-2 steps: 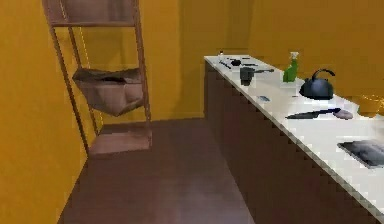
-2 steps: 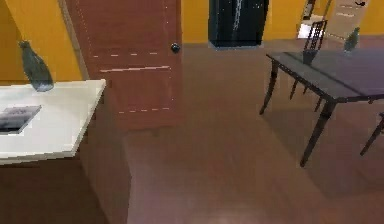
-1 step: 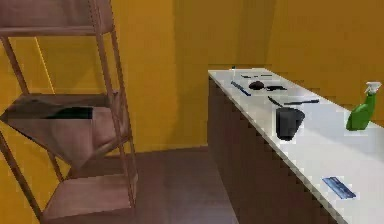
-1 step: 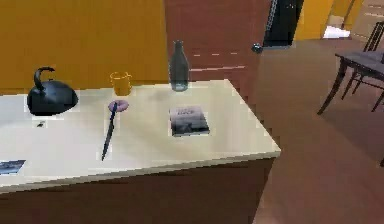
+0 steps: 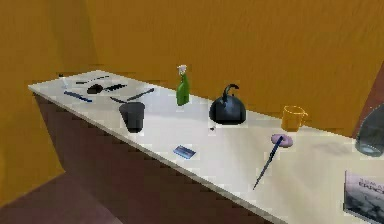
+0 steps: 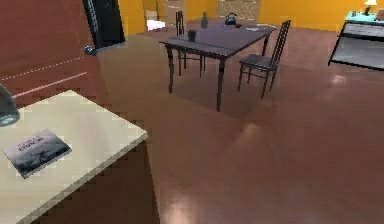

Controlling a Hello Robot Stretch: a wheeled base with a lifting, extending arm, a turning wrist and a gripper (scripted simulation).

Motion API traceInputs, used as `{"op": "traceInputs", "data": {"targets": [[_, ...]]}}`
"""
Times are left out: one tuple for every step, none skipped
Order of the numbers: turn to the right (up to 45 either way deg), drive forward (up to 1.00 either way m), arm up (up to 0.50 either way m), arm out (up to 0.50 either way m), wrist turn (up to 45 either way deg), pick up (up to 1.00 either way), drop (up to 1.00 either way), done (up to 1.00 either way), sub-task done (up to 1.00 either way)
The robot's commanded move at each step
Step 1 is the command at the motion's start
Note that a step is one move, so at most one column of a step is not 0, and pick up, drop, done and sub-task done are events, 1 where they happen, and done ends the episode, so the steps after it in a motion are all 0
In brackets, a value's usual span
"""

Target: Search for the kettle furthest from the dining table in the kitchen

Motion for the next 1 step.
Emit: {"op": "traceInputs", "data": {"targets": [[9.0, 0.00, 0.00, 0.00, 0.0, 0.00, 0.00, 0.00, 0.00]]}}
